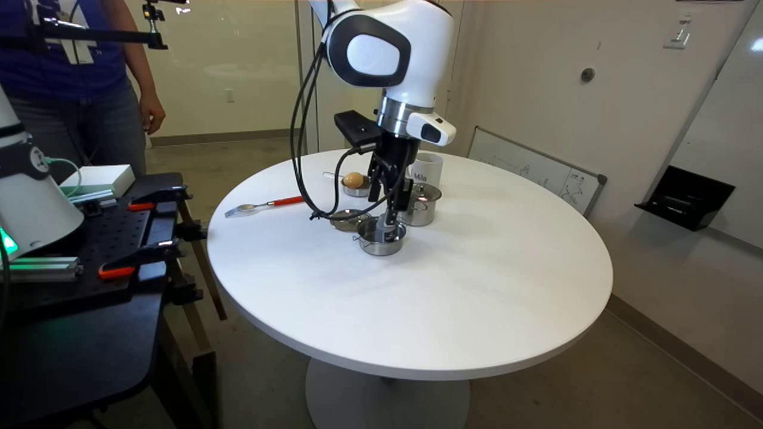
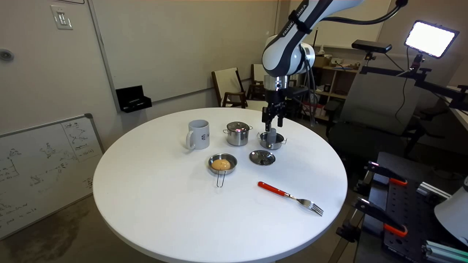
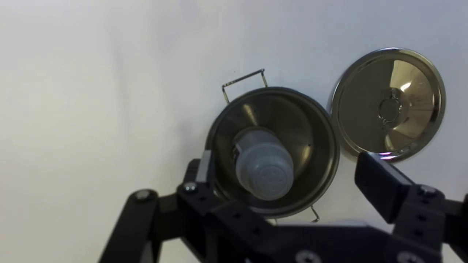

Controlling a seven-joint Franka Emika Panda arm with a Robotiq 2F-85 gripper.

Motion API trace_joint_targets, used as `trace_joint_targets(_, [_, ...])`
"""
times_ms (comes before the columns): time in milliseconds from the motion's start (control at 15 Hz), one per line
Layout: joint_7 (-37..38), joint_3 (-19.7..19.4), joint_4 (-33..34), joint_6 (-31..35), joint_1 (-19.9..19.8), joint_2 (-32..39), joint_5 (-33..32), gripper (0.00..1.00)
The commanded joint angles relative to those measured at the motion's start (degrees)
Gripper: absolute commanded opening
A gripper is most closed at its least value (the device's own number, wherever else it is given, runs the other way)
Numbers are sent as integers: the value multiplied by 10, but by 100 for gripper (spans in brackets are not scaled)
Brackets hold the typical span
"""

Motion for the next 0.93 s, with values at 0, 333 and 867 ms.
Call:
trace_joint_targets(0, [14,-5,-7,-4,5,-9,-6,68])
trace_joint_targets(333, [14,-4,-5,-3,4,-7,-5,32])
trace_joint_targets(867, [18,-5,-8,-1,5,-9,-4,0])
